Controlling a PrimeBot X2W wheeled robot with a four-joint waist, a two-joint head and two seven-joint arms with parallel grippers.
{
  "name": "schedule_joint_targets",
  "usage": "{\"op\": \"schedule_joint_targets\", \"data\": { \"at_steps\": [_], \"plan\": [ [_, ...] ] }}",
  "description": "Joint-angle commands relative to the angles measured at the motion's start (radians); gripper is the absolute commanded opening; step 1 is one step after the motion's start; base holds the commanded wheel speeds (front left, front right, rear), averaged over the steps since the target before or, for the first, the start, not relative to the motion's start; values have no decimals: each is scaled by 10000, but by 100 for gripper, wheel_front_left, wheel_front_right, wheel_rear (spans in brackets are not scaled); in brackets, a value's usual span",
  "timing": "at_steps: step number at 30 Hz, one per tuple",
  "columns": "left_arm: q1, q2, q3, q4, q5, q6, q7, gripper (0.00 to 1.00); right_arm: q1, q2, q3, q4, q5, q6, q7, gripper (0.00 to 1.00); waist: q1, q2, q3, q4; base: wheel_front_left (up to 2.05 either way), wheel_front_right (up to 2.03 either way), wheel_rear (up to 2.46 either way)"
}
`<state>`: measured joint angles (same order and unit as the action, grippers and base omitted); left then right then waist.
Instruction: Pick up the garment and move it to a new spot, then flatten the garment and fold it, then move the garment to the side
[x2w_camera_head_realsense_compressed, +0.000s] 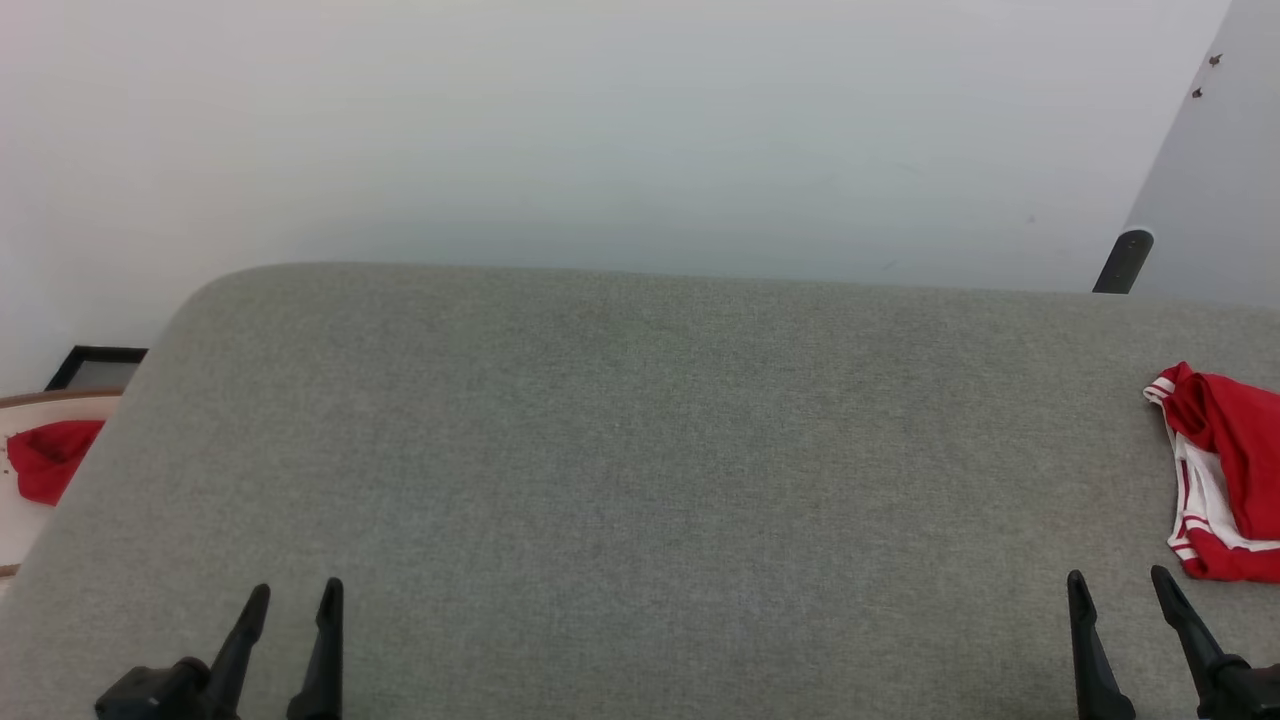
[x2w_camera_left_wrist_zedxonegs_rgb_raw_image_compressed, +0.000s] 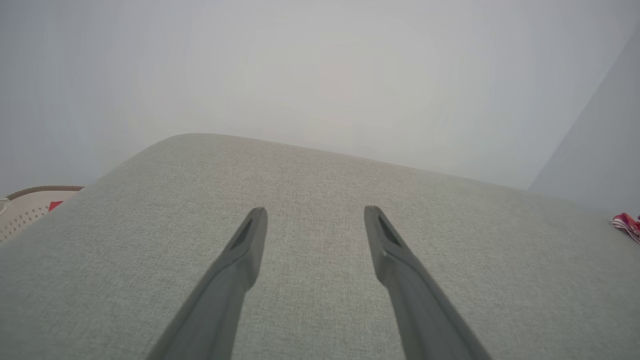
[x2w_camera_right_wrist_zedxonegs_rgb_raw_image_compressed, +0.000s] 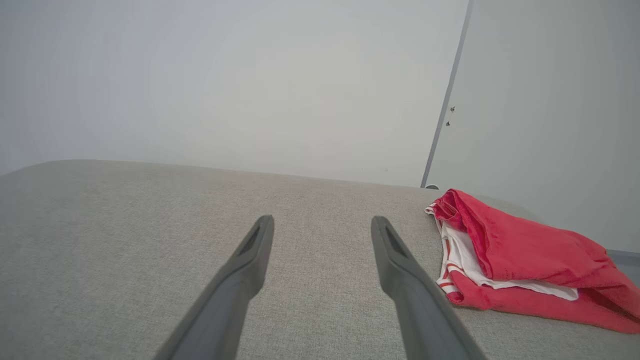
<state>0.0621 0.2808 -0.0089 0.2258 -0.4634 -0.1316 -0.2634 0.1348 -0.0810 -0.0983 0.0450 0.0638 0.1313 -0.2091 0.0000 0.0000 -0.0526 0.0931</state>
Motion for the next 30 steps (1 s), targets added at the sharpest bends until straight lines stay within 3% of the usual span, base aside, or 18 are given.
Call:
{"op": "schedule_joint_targets", "data": {
  "at_steps": [1,15,16,20,30],
  "plan": [
    [14,-3,-27,-41,127,19,-1,100,121,65,-7,-68,-3,-12,20,100,0,0,-7,-8,0,0,0],
    [-72,65,-161,-133,331,19,-1,100,222,183,40,-230,-64,-12,50,100,0,0,-26,-113,0,0,0],
    [-20,44,-168,-138,318,0,2,0,165,177,42,-199,-28,0,43,0,0,0,-26,-113,0,0,0],
    [80,-161,-208,114,176,0,53,0,162,233,19,156,144,2,124,0,0,0,-20,-124,0,0,0],
    [-183,-450,1,116,-1434,1,570,0,-217,241,-27,409,2268,1,577,0,0,0,26,-190,0,0,0]
  ]
}}
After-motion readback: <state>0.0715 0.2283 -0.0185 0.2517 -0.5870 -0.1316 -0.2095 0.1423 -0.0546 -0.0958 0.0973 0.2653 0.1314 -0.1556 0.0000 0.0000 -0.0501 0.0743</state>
